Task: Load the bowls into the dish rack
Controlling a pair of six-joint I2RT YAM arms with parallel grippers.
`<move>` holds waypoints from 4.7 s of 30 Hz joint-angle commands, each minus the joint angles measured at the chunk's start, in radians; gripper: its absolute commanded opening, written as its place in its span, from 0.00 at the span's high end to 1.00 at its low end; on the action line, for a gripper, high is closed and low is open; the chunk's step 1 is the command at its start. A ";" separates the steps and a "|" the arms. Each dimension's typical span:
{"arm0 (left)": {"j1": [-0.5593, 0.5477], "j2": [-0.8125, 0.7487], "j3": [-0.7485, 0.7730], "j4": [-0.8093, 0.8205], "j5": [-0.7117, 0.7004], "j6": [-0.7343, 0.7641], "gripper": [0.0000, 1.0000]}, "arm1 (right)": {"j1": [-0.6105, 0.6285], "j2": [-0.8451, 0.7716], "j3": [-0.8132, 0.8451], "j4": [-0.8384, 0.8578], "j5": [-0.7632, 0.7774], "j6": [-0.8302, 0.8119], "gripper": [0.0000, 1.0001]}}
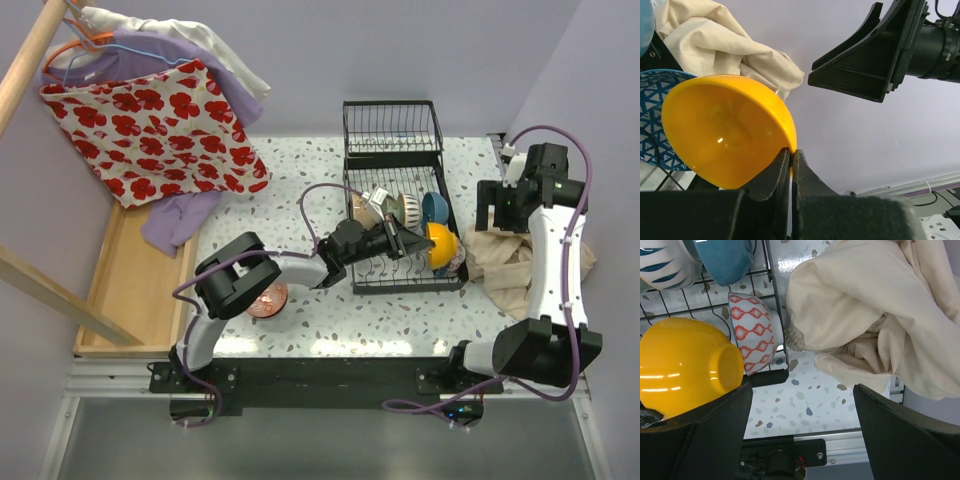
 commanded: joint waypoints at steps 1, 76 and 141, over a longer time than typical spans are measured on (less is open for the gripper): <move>0.021 -0.033 -0.036 0.149 0.012 0.029 1.00 | -0.003 0.000 0.014 0.013 0.005 0.001 0.14; 0.163 -0.442 0.067 -1.509 0.100 1.502 0.27 | 0.000 -0.046 0.002 -0.013 -0.255 -0.022 0.14; 0.180 -0.721 -0.169 -1.798 -0.134 1.445 0.57 | -0.002 -0.108 -0.127 0.007 -0.413 -0.034 0.14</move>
